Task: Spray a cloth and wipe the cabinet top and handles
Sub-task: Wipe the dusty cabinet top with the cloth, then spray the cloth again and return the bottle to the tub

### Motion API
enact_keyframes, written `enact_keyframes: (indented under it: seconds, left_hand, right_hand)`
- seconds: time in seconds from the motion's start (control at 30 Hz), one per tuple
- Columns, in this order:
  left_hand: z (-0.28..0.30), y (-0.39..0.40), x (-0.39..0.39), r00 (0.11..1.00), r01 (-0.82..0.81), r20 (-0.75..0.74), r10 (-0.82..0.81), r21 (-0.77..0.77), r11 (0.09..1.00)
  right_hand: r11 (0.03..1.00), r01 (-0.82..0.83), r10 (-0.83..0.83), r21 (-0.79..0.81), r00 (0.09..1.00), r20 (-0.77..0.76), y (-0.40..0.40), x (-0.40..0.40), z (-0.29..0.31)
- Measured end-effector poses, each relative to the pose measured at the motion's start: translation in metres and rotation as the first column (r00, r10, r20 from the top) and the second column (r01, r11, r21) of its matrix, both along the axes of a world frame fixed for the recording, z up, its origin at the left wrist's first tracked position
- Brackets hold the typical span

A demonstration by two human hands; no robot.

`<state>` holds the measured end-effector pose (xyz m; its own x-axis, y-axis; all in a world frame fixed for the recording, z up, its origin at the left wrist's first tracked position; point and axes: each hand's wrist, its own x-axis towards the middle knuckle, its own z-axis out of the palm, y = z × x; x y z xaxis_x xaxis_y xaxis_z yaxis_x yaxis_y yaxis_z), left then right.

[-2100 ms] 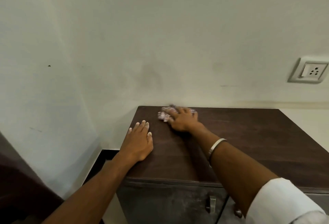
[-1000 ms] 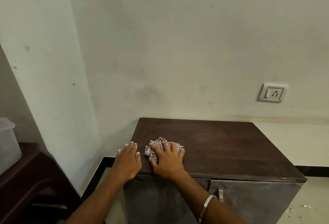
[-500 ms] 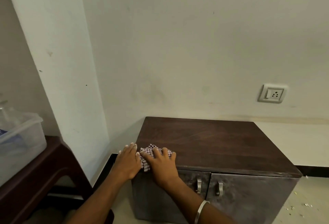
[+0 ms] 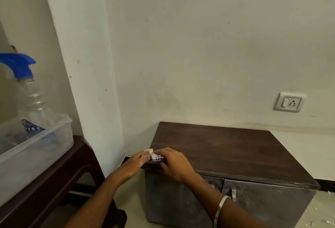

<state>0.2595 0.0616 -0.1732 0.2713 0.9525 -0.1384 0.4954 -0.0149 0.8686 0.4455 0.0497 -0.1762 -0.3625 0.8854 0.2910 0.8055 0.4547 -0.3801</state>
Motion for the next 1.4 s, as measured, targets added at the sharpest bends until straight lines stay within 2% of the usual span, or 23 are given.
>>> enact_keyframes:
  seconds: [0.13,0.23,0.43,0.67,0.73,0.8,0.87,1.03,1.17,1.27,1.4]
  left_hand:
    - [0.013,-0.006,-0.017,0.995,0.043,0.091,-0.051,0.087,0.995]
    - [0.032,-0.014,-0.03,0.987,0.073,0.135,-0.083,0.078,0.994]
    - [0.071,-0.034,-0.053,0.992,0.105,0.065,-0.112,0.11,0.988]
    - [0.129,-0.062,-0.09,0.975,-0.224,0.065,0.214,0.245,0.943]
    - [0.145,-0.073,-0.103,0.965,-0.244,0.145,0.217,0.202,0.949]
    - [0.16,-0.085,-0.12,0.966,-0.234,0.157,0.204,0.204,0.951]
    - [0.174,-0.098,-0.134,0.95,-0.302,0.161,0.269,0.247,0.921]
    - [0.211,-0.133,-0.184,0.795,-0.563,0.436,0.422,0.27,0.781]
    - [0.218,-0.144,-0.224,0.651,-0.721,0.575,0.495,0.266,0.64]
    - [0.214,-0.141,-0.245,0.534,-0.787,0.667,0.52,0.166,0.594]
    - [0.202,-0.128,-0.262,0.404,-0.841,0.74,0.538,0.069,0.536]
  right_hand:
    - [0.985,-0.139,0.123,-0.098,0.98,-0.154,0.005,-0.003,0.02]
    - [0.978,-0.164,0.124,-0.133,0.956,-0.267,0.007,-0.011,0.032]
    - [0.96,-0.23,0.136,-0.158,0.881,-0.453,0.006,-0.034,0.062]
    - [0.949,-0.299,0.172,-0.103,0.762,-0.625,0.006,-0.086,0.113]
    - [0.943,-0.323,0.193,-0.078,0.724,-0.662,0.005,-0.102,0.13]
    - [0.931,-0.361,0.23,-0.055,0.697,-0.679,0.001,-0.123,0.146]
    - [0.92,-0.39,0.249,-0.038,0.655,-0.713,-0.006,-0.144,0.161]
    - [0.915,-0.398,0.19,-0.066,0.568,-0.801,-0.009,-0.207,0.197]
    - [0.93,-0.36,0.208,-0.069,0.674,-0.709,0.001,-0.247,0.216]
    - [0.902,-0.399,0.202,-0.162,0.724,-0.66,0.007,-0.277,0.221]
    - [0.865,-0.462,0.216,-0.194,0.693,-0.688,0.012,-0.303,0.223]
